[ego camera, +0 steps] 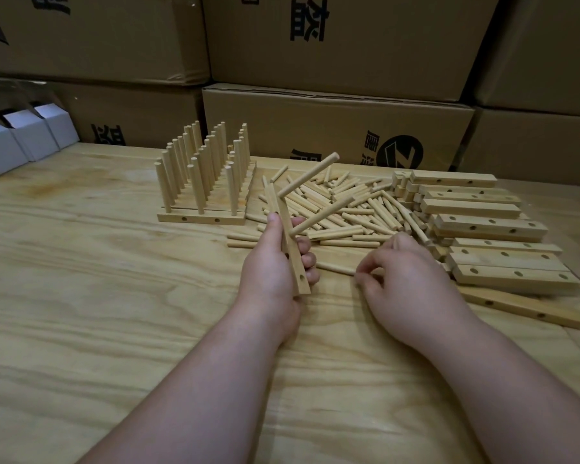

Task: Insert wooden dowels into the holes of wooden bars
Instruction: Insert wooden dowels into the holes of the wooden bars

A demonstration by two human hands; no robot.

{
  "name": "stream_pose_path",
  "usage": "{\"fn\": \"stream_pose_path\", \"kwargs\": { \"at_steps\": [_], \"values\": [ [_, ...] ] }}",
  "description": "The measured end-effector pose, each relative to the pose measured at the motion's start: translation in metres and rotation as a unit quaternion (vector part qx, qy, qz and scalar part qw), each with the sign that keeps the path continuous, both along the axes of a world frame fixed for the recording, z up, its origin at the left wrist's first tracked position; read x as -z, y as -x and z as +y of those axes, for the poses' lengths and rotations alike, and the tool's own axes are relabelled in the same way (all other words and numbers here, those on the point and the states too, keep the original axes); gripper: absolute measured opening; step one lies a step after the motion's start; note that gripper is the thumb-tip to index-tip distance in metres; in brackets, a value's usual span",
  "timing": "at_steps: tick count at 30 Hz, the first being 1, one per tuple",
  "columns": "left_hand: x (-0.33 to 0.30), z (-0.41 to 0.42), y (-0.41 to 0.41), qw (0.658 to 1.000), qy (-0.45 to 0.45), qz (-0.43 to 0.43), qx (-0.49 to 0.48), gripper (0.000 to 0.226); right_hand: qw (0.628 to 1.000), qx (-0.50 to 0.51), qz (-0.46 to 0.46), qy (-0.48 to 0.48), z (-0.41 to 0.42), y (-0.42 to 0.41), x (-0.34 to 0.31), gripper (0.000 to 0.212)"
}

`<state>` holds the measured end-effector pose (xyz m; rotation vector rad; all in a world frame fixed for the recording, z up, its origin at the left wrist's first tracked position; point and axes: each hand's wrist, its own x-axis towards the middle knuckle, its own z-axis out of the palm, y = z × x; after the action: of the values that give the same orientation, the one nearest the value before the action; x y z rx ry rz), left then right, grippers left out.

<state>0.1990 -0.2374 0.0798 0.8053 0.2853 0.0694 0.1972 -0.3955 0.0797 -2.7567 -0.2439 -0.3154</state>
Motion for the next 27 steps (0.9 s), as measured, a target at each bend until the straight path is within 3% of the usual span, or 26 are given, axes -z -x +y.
{"fn": "stream_pose_path", "kwargs": {
  "at_steps": [6, 10, 12, 16, 21, 27],
  "values": [
    [0.002, 0.000, -0.001, 1.000, 0.002, -0.002, 0.001, 0.040, 1.000, 0.006, 0.014, 0.008, -0.003, -0.002, 0.004, 0.025],
    [0.002, 0.001, -0.002, 1.000, 0.007, 0.002, 0.002, 0.042, 1.000, 0.006, 0.010, 0.023, -0.005, -0.005, 0.005, 0.011],
    [0.002, 0.001, -0.003, 1.000, 0.010, 0.002, 0.002, 0.045, 1.000, 0.000, 0.002, -0.005, -0.005, -0.007, 0.005, 0.006],
    [0.002, 0.001, -0.003, 1.000, 0.013, 0.010, -0.006, 0.047, 0.985, -0.070, 0.021, -0.154, -0.006, -0.006, 0.000, 0.008],
    [0.001, 0.002, -0.002, 1.000, 0.001, 0.018, -0.019, 0.042, 0.971, -0.176, 0.063, -0.148, -0.004, 0.002, 0.000, 0.012],
    [0.001, 0.003, -0.001, 1.000, -0.013, 0.014, -0.008, 0.048, 0.958, -0.191, 0.051, -0.207, -0.006, 0.005, -0.006, 0.011]
  ]
}}
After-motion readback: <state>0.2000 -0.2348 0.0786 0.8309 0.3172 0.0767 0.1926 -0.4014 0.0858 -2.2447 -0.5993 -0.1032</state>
